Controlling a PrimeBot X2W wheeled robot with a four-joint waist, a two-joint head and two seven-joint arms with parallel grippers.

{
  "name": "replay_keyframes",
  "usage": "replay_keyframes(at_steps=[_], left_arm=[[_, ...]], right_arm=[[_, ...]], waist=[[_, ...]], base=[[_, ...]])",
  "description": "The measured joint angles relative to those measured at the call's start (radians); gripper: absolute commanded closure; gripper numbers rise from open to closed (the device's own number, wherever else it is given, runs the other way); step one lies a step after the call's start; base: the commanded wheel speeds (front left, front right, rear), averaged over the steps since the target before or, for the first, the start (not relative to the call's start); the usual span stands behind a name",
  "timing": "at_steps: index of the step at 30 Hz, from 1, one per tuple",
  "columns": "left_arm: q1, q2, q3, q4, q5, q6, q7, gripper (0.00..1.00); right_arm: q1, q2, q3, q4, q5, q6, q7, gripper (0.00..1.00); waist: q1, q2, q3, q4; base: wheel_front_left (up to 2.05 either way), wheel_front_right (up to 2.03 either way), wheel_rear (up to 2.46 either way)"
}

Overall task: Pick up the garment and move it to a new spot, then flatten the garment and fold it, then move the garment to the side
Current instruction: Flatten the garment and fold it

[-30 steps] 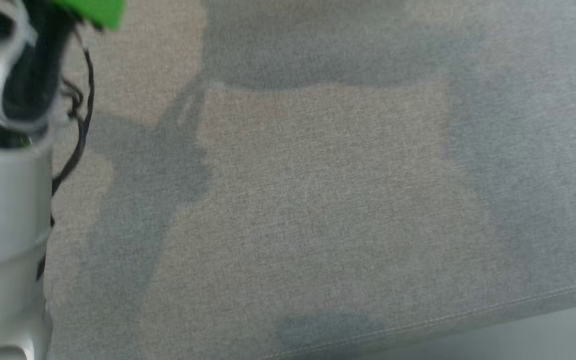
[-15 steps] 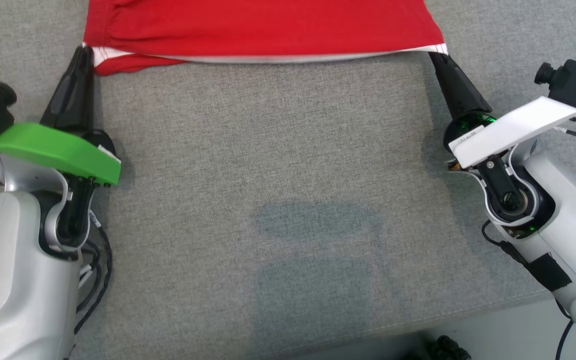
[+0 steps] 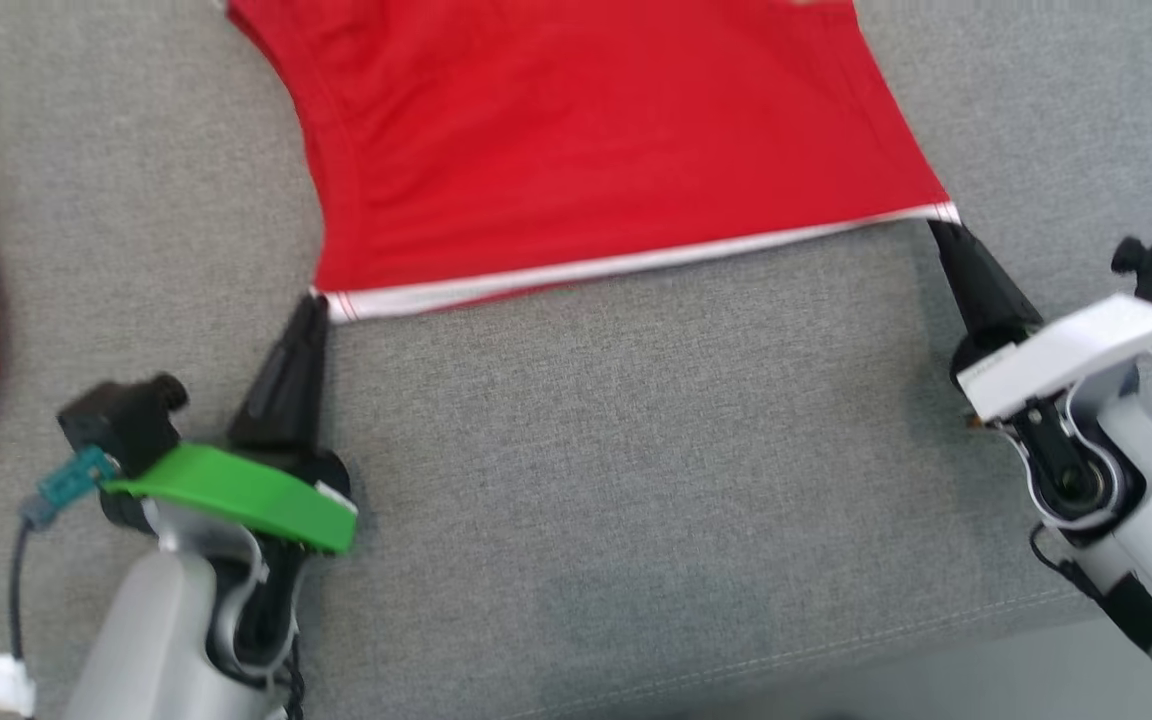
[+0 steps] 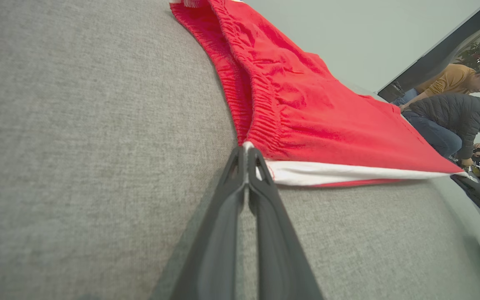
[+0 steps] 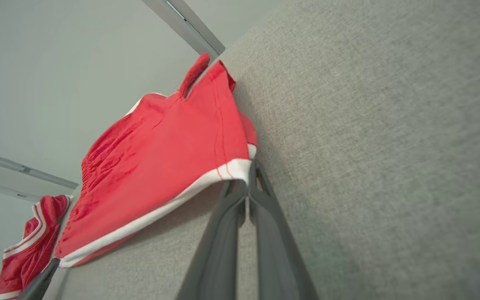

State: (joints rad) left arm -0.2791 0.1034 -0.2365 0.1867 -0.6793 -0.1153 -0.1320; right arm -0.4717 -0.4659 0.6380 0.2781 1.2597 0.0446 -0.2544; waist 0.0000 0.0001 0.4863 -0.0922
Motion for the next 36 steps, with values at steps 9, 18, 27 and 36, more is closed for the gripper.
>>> replay_keyframes(at_steps=[9,18,27,36], left_arm=[[0.189,0.005,-0.049,0.011,-0.055,-0.009,0.004,1.0],[0.336,0.12,-0.056,0.027,-0.124,-0.016,0.129,1.0],[0.544,0.167,-0.115,-0.049,-0.221,-0.016,0.269,1.0],[0.588,0.198,-0.098,-0.16,-0.277,-0.016,0.309,1.0]], right_arm=[[0.176,-0.066,0.074,-0.007,-0.073,0.019,0.0,1.0],[0.447,-0.06,0.21,-0.085,-0.026,0.029,0.038,1.0],[0.6,-0.146,0.241,-0.191,0.015,0.005,0.072,1.0],[0.608,-0.213,0.212,-0.32,0.035,-0.001,0.096,1.0]], waist=[[0.0,0.0,-0.125,0.024],[0.0,0.0,-0.252,0.05],[-0.0001,0.0,-0.335,0.048],[-0.0001,0.0,-0.32,0.041]], base=[[0.0,0.0,0.0],[0.0,0.0,0.0],[0.0,0.0,0.0],[0.0,0.0,0.0]])
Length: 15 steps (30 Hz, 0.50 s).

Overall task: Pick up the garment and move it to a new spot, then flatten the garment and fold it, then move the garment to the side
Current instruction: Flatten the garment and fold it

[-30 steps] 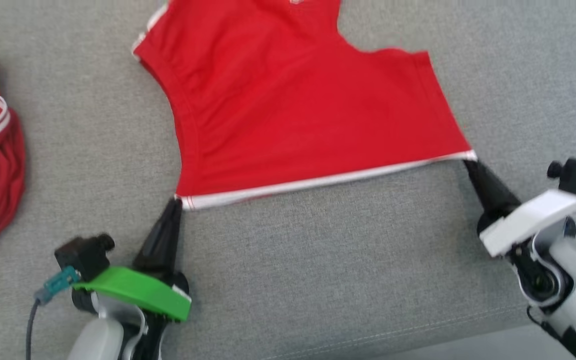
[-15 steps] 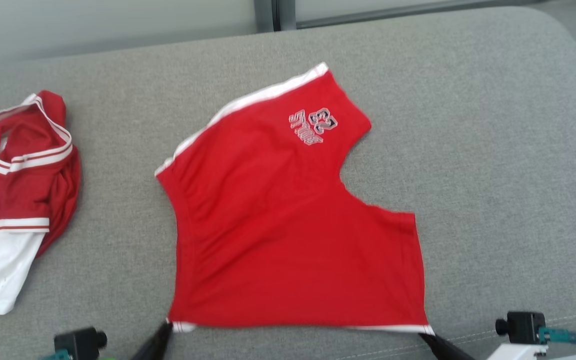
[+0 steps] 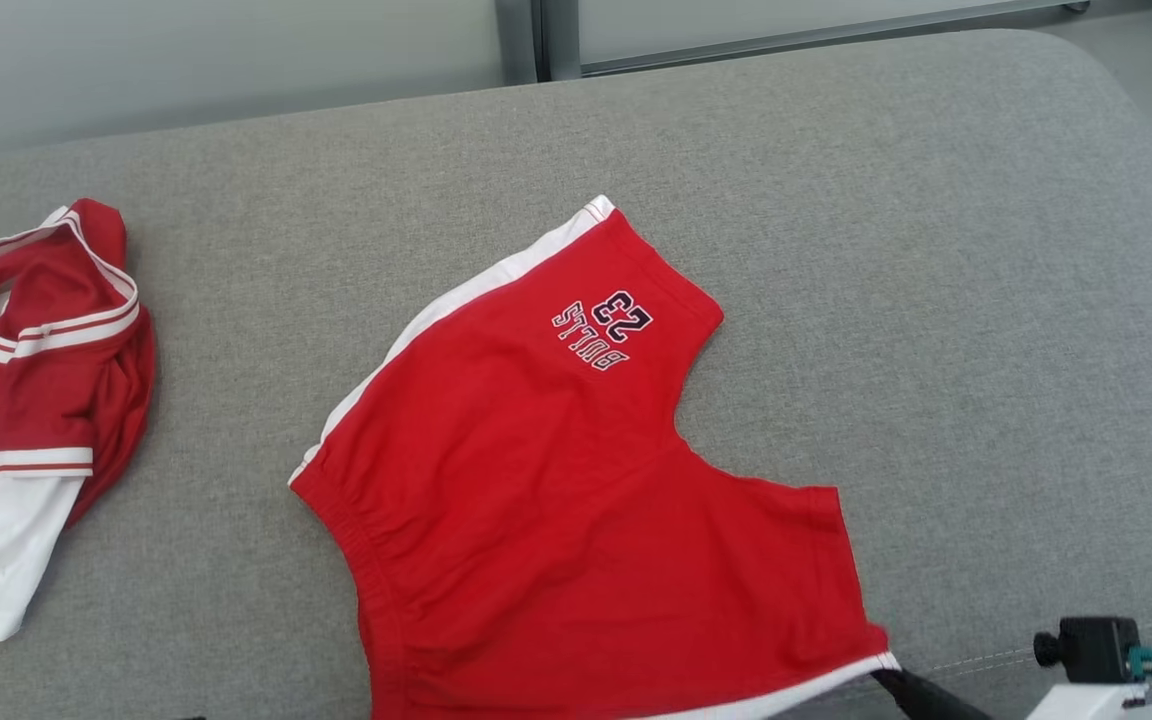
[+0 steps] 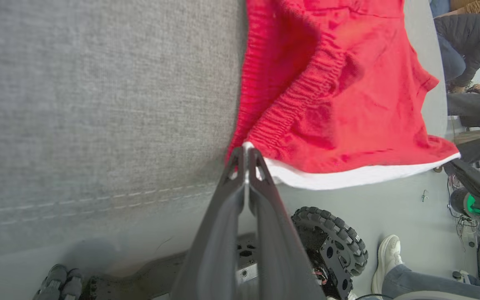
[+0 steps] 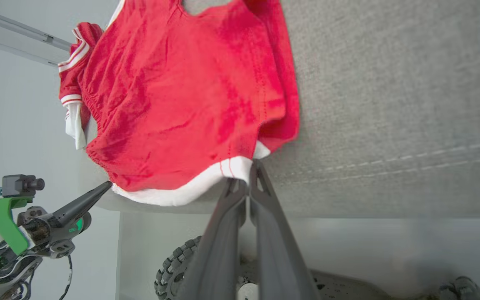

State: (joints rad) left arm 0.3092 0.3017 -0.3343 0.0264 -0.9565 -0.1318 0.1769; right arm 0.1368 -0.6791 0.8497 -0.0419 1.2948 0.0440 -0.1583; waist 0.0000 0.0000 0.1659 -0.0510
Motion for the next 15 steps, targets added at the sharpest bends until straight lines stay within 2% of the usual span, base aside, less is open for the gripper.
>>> replay_keyframes(at_steps=[2,10,15], left_arm=[[0.0,0.0,0.014,-0.031,-0.036,0.0,0.011,1.0],[-0.031,0.011,0.047,-0.173,-0.119,0.001,0.088,1.0],[-0.091,0.036,0.062,-0.266,-0.156,0.021,0.154,1.0]], right_arm=[[-0.044,-0.012,-0.014,-0.029,0.0,0.008,0.015,1.0],[-0.201,-0.049,-0.075,-0.08,-0.002,0.007,0.071,1.0],[-0.309,-0.056,-0.1,-0.105,-0.012,-0.009,0.123,1.0]], waist=[[0.0,0.0,0.004,-0.004],[0.0,0.0,0.032,-0.005],[0.0,0.0,0.068,0.011]], base=[[0.0,0.0,0.0],[0.0,0.0,0.0],[0.0,0.0,0.0]])
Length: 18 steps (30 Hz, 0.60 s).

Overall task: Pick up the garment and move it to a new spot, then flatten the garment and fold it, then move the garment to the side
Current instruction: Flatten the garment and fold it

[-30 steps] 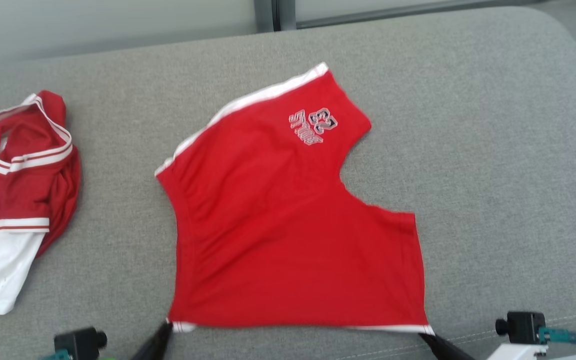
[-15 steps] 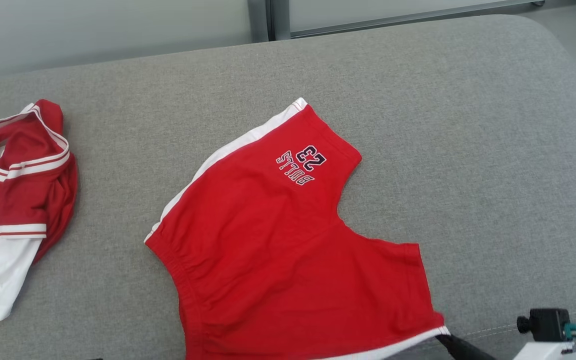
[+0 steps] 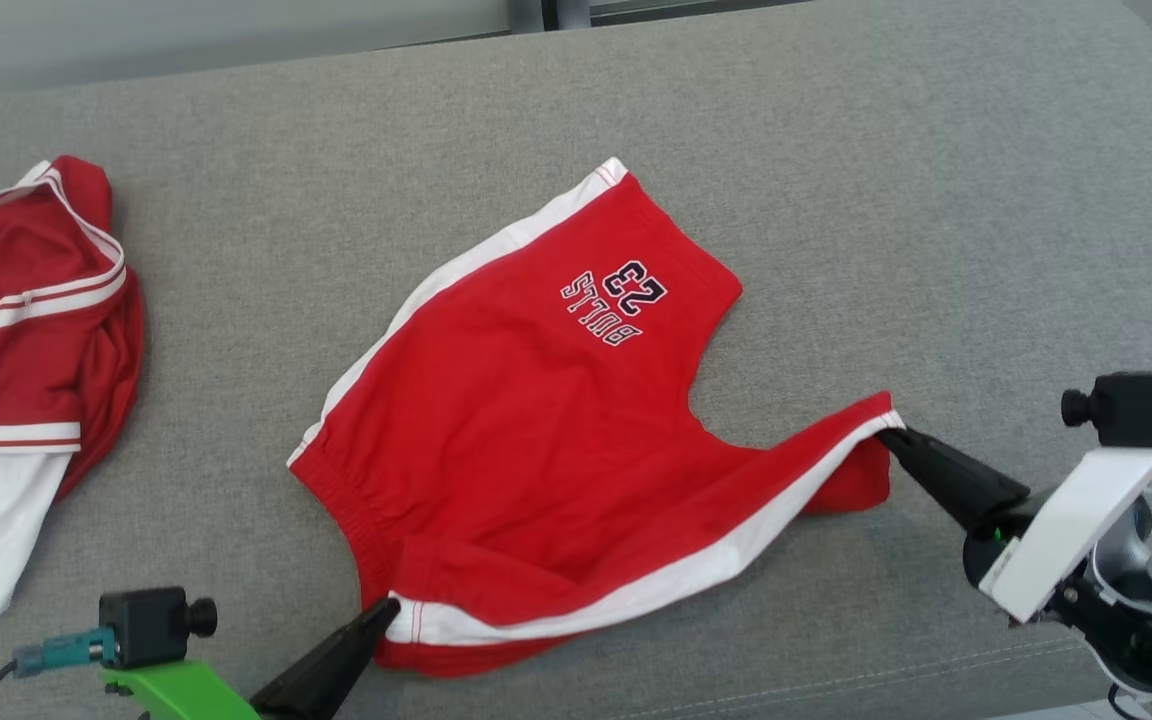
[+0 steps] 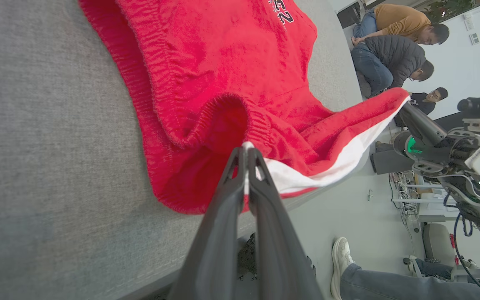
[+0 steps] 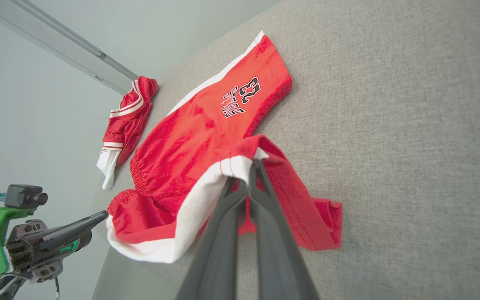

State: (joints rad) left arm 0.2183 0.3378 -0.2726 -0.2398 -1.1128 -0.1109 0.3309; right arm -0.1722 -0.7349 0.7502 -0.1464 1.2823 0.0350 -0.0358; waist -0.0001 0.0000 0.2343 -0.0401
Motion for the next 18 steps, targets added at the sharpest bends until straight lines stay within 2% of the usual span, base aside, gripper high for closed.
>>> replay_keyframes(at_steps=[10,18], left_arm=[[-0.176,0.022,0.043,-0.13,-0.055,0.077,0.091,1.0],[-0.333,0.018,0.049,-0.14,-0.054,0.15,0.141,1.0]], right_arm=[[-0.251,-0.023,-0.07,0.016,-0.039,-0.056,0.094,1.0],[-0.388,-0.025,-0.078,0.069,-0.065,-0.085,0.171,1.0]], waist=[[0.0,0.0,0.098,0.065],[0.0001,0.0,0.178,0.142]], base=[[0.0,0.0,0.0],[0.0,0.0,0.0]])
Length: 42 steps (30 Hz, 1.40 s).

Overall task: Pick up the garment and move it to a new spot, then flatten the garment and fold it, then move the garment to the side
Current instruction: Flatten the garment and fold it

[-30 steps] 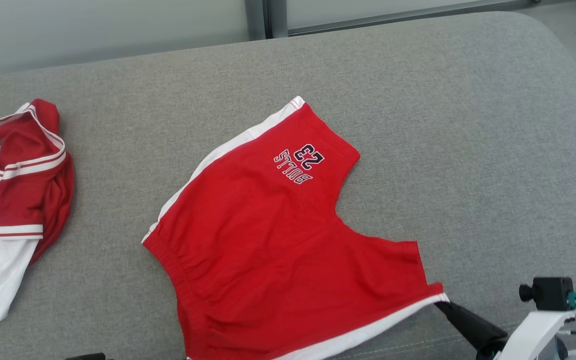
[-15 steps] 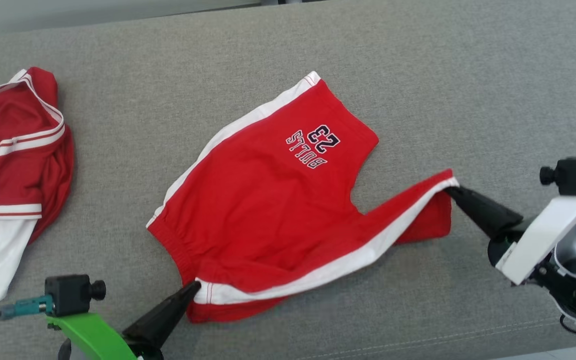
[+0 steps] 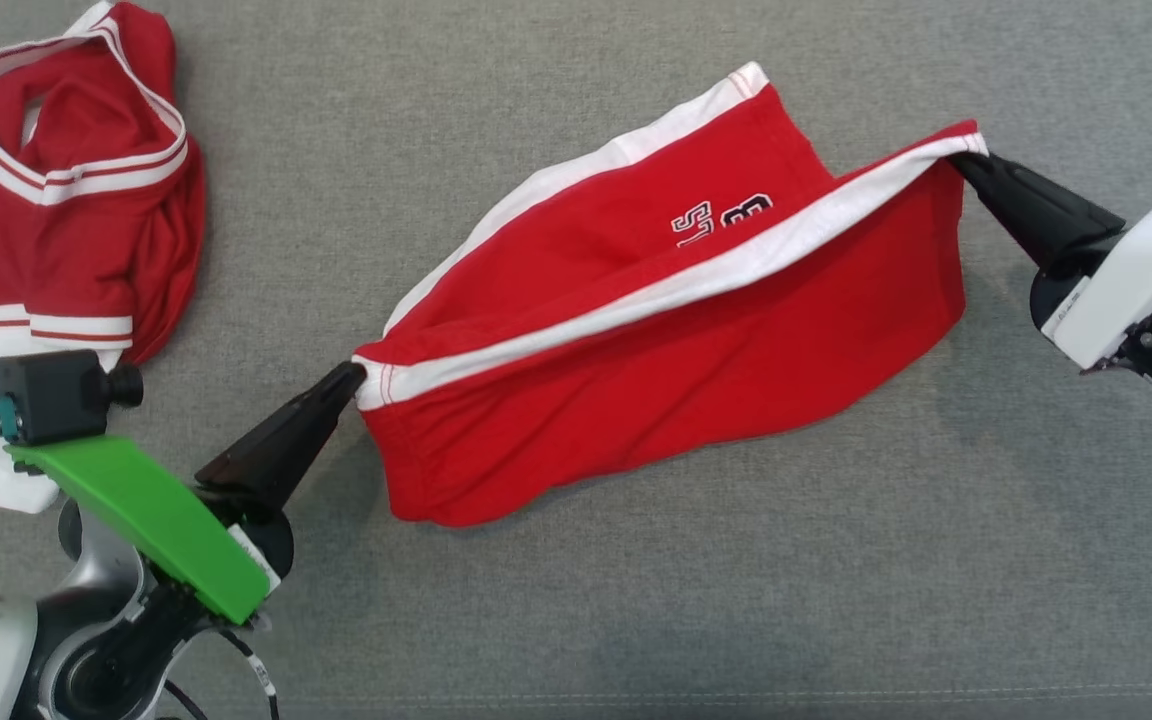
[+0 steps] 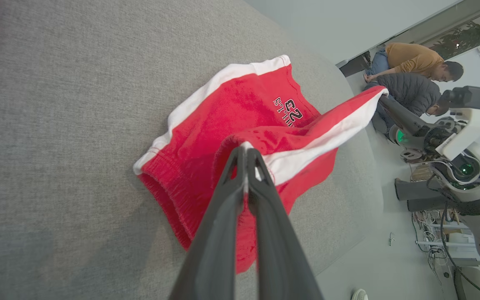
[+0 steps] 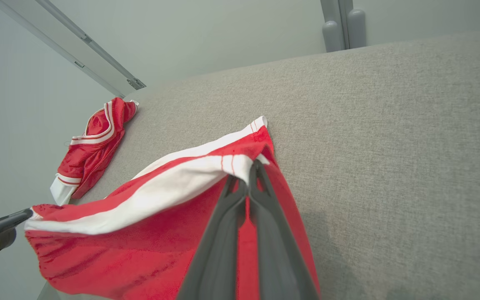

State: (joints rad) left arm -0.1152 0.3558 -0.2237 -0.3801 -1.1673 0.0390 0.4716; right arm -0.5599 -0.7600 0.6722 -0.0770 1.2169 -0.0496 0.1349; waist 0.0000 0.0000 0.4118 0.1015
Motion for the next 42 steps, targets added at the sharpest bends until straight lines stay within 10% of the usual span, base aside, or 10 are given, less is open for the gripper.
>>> replay_keyframes(at_steps=[18,42], left_arm=[[-0.207,-0.096,-0.011,0.167,0.063,0.067,0.007,1.0],[-0.255,-0.146,-0.029,0.263,0.087,0.077,-0.015,1.0]], right_arm=[[-0.246,0.072,0.063,0.142,-0.109,0.006,0.122,1.0],[-0.348,0.114,0.084,0.313,-0.146,0.049,0.139,1.0]], waist=[[0.0001,0.0,0.182,0.142],[0.0,0.0,0.184,0.161]], base=[[0.0,0.0,0.0],[0.0,0.0,0.0]])
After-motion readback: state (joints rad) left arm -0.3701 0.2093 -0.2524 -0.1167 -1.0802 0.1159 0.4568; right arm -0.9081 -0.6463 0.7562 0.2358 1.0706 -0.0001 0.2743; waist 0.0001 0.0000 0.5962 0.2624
